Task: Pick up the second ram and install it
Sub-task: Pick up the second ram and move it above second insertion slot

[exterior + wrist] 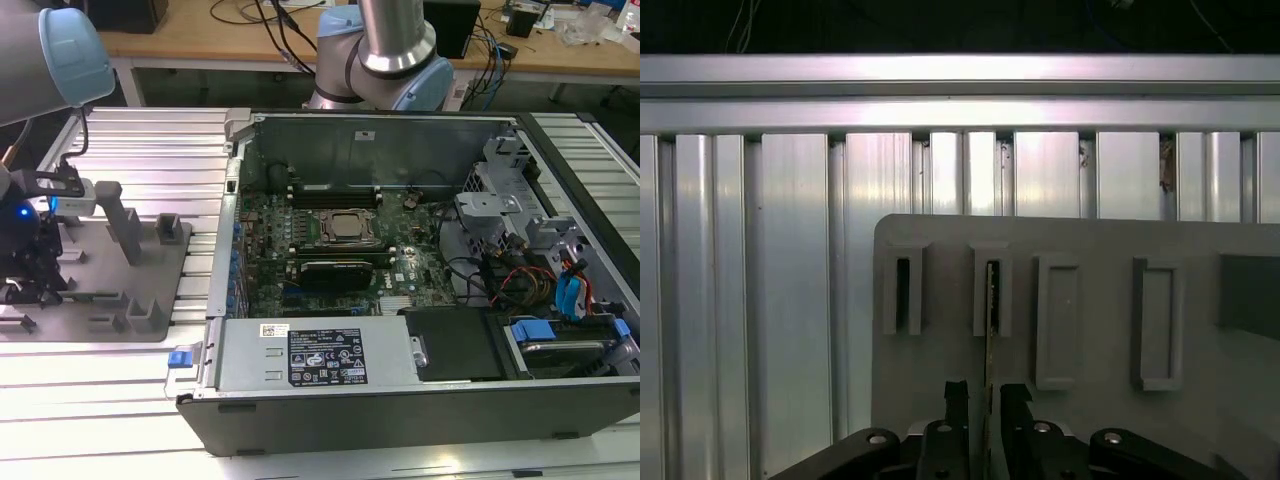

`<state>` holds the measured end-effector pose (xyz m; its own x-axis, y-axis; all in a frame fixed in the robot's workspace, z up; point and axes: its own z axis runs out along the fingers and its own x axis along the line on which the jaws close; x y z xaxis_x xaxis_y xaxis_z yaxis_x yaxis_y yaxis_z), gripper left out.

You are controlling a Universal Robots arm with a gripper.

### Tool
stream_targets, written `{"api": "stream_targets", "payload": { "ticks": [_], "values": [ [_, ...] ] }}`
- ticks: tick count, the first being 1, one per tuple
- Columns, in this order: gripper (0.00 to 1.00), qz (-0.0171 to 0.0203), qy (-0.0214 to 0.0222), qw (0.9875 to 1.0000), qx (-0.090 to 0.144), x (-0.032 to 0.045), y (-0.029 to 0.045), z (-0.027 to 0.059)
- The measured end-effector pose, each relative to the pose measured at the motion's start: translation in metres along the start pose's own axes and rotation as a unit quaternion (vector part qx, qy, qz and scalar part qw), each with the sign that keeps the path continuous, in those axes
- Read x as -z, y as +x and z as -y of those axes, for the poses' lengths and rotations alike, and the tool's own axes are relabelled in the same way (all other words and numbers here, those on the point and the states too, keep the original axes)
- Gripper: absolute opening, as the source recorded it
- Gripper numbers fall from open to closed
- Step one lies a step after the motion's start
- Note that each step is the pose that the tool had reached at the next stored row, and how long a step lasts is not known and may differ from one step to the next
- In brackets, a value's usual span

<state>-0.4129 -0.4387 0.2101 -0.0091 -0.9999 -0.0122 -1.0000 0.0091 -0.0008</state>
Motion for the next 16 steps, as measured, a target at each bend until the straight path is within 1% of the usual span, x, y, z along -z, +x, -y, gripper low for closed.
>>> {"api": "stream_targets", "payload": {
  "ticks": [5,7,8,10,11,16],
  "values": [
    [0.25,0.0001,0.0001,1.0000,0.000,0.0001,-0.0007,-0.0001],
    [0.24,0.0001,0.0001,1.0000,0.000,0.0002,-0.0011,0.0000],
    [0.16,0.0001,0.0001,1.0000,0.000,0.0002,-0.0012,-0.0001],
    [0.15,0.0001,0.0001,1.0000,0.000,0.0002,-0.0015,-0.0001],
    [0.09,0.0000,0.0001,1.0000,0.000,0.0002,-0.0016,-0.0001],
    [0.09,0.0001,0.0001,1.0000,0.000,0.0002,-0.0024,-0.0001]
  ]
}}
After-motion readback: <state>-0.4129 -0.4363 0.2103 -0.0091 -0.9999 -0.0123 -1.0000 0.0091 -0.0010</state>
